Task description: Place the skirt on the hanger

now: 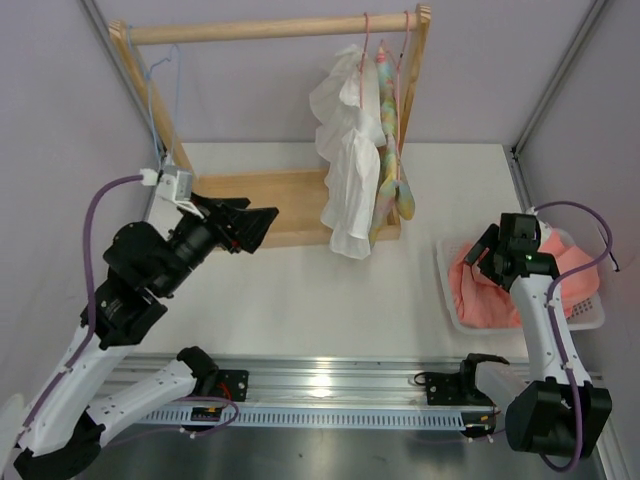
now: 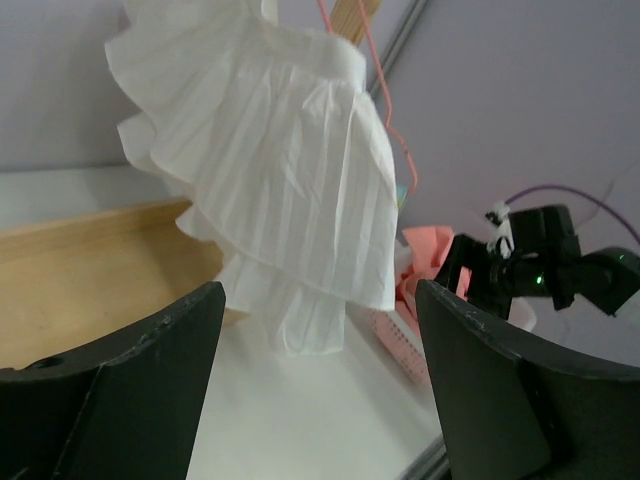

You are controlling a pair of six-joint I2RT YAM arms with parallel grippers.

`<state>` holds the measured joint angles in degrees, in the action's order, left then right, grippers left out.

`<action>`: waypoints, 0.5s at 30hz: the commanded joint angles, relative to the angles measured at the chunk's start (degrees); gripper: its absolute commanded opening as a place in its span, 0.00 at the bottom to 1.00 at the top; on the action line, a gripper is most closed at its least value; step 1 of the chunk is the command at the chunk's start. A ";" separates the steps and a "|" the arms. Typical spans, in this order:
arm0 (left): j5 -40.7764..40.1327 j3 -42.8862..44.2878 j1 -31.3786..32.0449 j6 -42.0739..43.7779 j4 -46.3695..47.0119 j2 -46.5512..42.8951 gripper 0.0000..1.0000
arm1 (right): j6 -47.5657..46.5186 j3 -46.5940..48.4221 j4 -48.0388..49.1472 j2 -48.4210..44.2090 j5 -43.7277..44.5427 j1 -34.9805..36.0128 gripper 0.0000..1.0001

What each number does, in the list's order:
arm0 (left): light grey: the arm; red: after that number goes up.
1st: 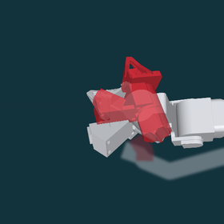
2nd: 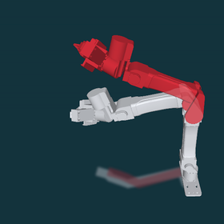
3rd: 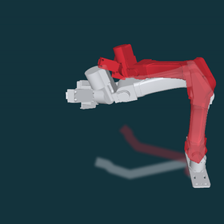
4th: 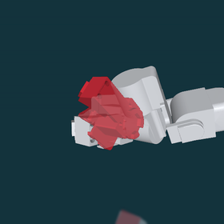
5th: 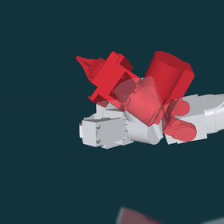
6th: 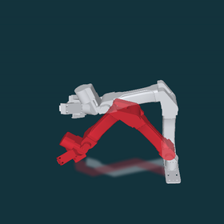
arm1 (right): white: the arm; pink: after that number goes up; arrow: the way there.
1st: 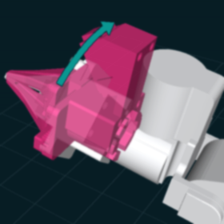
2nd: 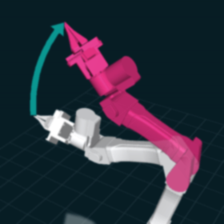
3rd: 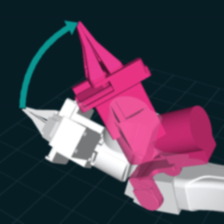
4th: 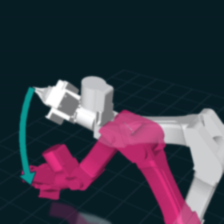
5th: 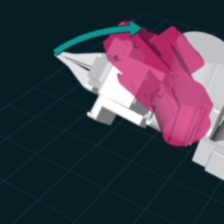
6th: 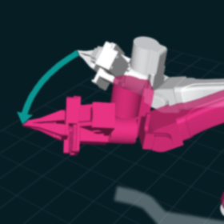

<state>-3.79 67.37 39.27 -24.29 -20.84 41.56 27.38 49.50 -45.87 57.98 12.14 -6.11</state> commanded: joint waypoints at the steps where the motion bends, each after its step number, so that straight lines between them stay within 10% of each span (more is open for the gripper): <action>1: 2.30 -3.30 0.20 -1.72 -1.66 -0.86 0.82 | 2.68 0.16 4.12 1.61 -0.80 0.13 0.86; 15: 2.03 -4.09 0.20 1.97 -5.35 -1.40 0.82 | 2.77 0.43 9.39 -8.49 -2.21 3.91 0.98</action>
<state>-2.48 62.35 39.27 -23.88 -25.78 40.42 29.61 47.94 -38.26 49.91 10.00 -2.68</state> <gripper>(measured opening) 0.825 0.971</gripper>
